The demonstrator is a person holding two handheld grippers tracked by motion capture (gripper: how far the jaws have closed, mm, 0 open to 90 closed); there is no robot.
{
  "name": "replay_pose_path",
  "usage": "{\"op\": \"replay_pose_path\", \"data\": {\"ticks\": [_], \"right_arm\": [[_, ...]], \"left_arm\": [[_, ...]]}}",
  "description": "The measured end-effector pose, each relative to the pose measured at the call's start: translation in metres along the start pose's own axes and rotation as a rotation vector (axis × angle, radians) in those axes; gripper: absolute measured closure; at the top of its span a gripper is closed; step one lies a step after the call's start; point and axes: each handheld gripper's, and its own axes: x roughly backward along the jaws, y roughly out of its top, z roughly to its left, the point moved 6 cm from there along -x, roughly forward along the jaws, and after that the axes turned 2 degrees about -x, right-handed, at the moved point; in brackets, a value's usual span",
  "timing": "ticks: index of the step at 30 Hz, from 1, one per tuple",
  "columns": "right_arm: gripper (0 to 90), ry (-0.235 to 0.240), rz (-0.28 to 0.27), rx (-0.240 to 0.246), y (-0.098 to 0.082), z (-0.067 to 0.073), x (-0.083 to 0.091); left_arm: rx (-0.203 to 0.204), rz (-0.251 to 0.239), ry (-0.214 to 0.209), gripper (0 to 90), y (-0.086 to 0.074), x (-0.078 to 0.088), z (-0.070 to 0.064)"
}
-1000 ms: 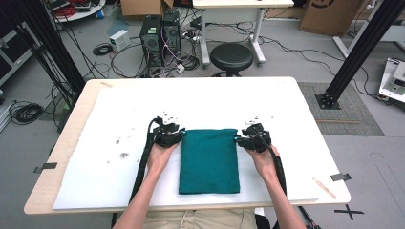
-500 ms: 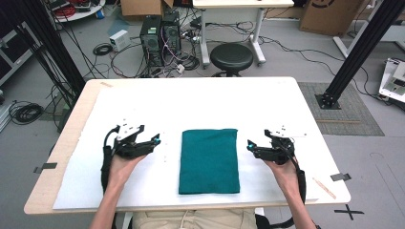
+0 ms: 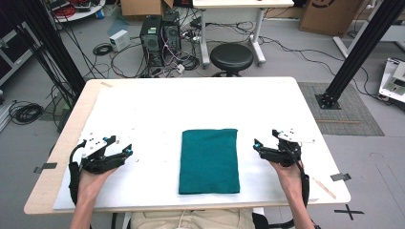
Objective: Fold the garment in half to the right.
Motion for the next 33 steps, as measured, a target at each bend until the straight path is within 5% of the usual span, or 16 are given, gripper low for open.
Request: {"op": "replay_pose_path", "data": {"ticks": [29, 33], "right_arm": [[19.4, 0.02, 0.009, 0.001, -0.003, 0.0, -0.003], [19.4, 0.003, 0.029, 0.0, -0.006, -0.003, -0.004]], "left_arm": [[0.056, 0.057, 0.003, 29.7, -0.019, 0.005, 0.012], [0.065, 0.098, 0.004, 28.5, -0.027, 0.0, 0.015]]}}
